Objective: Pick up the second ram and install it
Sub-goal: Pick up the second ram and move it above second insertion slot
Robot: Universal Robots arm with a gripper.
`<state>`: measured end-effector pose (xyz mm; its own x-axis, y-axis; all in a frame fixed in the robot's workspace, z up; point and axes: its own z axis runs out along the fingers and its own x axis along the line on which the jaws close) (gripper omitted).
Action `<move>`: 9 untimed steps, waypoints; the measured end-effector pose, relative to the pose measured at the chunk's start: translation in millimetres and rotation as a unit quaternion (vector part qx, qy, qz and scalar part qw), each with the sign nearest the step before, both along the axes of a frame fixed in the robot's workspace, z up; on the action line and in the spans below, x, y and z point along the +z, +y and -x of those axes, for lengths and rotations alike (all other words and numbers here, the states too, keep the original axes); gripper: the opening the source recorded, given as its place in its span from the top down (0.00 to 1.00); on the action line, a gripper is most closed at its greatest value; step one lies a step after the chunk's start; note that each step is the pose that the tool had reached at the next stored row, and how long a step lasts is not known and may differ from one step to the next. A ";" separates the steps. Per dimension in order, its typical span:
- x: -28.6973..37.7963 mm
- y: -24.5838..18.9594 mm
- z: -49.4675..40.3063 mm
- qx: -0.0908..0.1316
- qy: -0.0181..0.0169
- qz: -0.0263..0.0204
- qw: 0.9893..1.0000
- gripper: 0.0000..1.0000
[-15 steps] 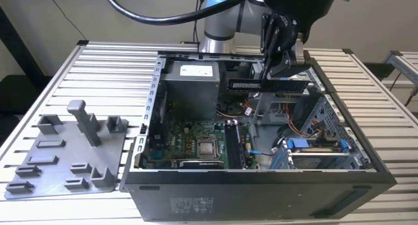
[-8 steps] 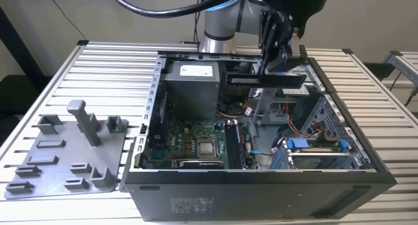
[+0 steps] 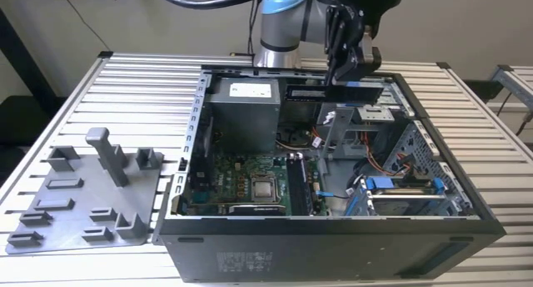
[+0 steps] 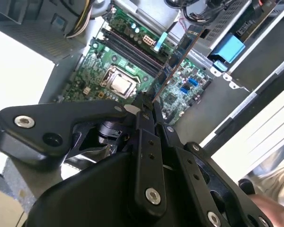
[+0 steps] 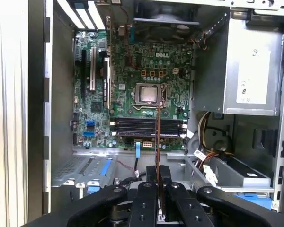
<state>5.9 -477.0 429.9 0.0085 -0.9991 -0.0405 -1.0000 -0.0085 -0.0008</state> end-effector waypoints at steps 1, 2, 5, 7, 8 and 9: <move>0.0 1.8 0.5 0.000 0.000 0.000 1.000 0.86; 0.0 3.6 1.2 0.000 0.000 0.000 1.000 0.86; -0.1 8.5 3.0 -0.001 0.000 0.000 1.000 0.86; -0.2 10.7 4.0 -0.003 0.000 0.000 1.000 0.86; -0.2 11.7 4.5 -0.004 0.000 0.000 1.000 0.86; -0.3 12.7 5.0 -0.004 0.000 0.000 1.000 0.86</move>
